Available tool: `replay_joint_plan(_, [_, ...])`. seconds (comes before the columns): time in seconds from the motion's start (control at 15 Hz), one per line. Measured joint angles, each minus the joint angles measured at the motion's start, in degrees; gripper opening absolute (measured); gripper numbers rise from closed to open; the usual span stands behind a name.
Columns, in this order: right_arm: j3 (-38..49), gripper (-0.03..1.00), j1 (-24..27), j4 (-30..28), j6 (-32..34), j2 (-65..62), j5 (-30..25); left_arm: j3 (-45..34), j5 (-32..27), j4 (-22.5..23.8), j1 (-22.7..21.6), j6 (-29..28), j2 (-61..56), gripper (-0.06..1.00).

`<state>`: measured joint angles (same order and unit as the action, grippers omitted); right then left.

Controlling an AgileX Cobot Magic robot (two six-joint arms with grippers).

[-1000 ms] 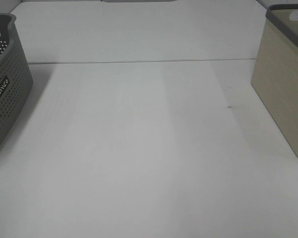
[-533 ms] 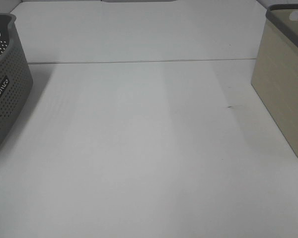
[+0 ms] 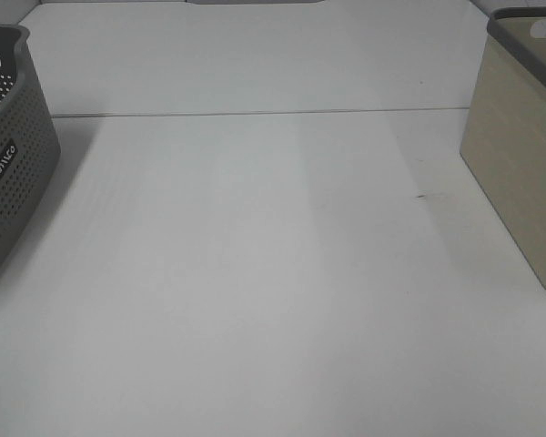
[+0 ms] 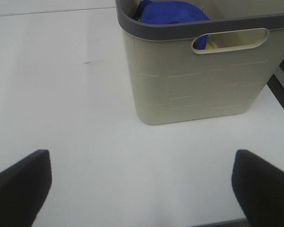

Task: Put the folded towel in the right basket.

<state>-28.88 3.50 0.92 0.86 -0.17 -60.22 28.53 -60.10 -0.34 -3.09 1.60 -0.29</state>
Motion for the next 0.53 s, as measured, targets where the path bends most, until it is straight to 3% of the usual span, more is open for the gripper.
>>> replay_joint_plan(0.53, [0.0, 0.99, 0.0, 0.0, 0.0, 0.0, 0.0, 0.0, 0.0, 0.0, 0.0, 0.0, 0.0, 0.99])
